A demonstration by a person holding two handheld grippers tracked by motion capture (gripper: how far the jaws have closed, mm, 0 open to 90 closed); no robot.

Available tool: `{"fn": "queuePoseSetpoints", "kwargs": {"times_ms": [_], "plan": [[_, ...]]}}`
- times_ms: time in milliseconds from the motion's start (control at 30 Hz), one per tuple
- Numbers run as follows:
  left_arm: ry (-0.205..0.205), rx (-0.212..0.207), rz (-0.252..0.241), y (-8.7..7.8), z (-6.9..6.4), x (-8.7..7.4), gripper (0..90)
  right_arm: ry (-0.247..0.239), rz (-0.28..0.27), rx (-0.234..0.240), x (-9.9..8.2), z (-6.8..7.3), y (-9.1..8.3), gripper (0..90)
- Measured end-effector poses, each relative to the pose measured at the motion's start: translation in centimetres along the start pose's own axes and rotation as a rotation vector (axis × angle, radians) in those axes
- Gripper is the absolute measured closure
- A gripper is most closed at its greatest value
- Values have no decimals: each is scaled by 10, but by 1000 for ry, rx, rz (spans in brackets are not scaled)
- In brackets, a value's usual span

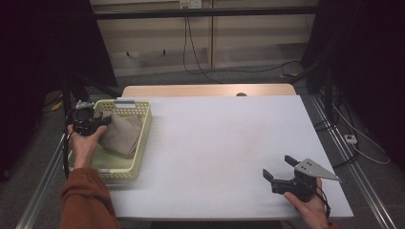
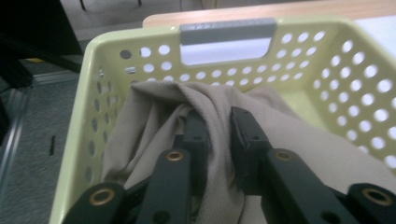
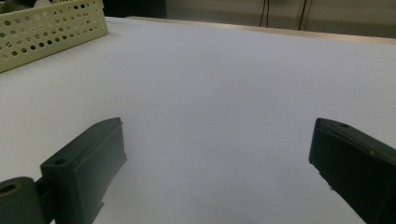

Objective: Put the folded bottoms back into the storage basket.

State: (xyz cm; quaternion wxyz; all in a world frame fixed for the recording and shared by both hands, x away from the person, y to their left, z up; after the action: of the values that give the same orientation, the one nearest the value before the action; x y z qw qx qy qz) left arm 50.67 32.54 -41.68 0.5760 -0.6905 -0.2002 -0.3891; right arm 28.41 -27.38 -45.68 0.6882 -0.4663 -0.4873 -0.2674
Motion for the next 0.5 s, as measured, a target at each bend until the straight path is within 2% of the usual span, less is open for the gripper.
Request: {"fn": "queuePoseSetpoints", "kwargs": {"times_ms": [33,100,167,200,300,333,367,433,500], "plan": [[-13,-5,-10,-1,1,-1,751,0,0,0,0,0,0,33],[0,10,-26,-5,3,-2,707,-1,-1,0,0,1,0,36],[-18,12,-41,-11,6,-3,653,0,-2,-1,0,1,0,37],[-13,10,-52,-15,7,-3,638,1,0,-1,0,0,0,36],[-30,-28,-89,-26,9,-6,587,-3,0,-3,0,0,1,37],[-23,-14,-96,-29,8,-8,574,-2,0,-2,0,0,1,37],[-9,-14,-101,-33,8,-9,555,1,0,-1,0,0,1,37],[-20,-35,-102,-37,8,-13,523,0,-2,-2,0,0,1,37],[-7,-23,-97,-41,4,-16,503,0,-1,-2,0,0,1,37]]}}
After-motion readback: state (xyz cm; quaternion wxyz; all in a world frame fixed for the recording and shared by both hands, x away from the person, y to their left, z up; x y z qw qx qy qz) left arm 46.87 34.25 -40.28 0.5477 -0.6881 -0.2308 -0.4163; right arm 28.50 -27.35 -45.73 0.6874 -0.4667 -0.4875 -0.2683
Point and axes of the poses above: each handheld gripper's, and its own axes: y roughly forward along the jaws, x roughly out of its top, z roughly to its left, the point moved 3 cm from there along y, roughly forward along the jaws, and after that the axes turned 1 degree about z, right-handed, at the moved point
